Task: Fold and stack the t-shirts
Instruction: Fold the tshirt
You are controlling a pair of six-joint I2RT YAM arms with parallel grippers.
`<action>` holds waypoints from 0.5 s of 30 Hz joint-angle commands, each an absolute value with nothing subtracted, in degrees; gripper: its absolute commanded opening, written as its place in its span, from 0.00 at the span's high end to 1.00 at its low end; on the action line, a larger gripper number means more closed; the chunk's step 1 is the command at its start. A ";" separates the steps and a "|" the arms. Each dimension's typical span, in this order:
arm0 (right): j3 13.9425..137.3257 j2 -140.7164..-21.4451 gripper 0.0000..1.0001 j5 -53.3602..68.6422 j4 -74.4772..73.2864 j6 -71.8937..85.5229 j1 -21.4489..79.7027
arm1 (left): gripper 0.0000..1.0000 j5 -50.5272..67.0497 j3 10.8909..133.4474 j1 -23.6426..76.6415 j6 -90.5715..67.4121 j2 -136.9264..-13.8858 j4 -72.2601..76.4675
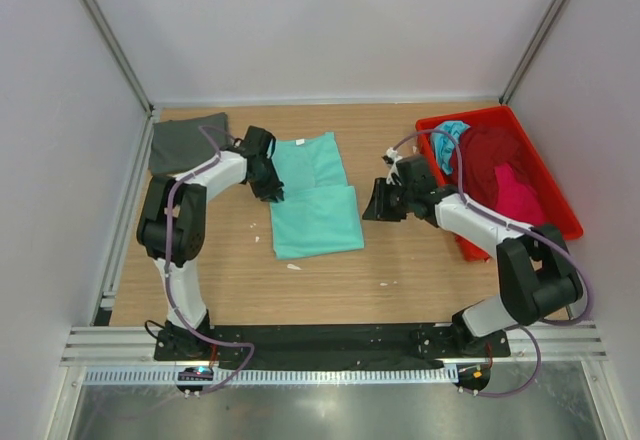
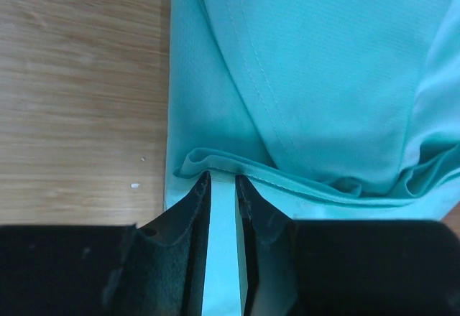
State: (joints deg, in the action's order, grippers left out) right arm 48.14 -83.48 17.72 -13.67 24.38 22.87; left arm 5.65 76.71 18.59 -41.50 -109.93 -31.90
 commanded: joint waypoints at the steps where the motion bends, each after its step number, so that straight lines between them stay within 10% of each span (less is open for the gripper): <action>1: 52.29 -85.95 0.65 18.10 -8.54 22.33 23.03 | 0.79 2.11 79.71 17.76 -40.08 -111.62 -31.64; 15: 75.32 -110.47 0.41 29.26 -15.63 8.53 20.74 | 0.67 1.32 80.77 17.49 -38.23 -111.36 -33.31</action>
State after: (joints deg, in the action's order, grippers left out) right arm 71.44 -107.96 24.25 -13.63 13.04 20.97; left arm 2.57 78.96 17.87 -39.68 -112.55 -32.40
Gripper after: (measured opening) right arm 0.586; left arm 0.324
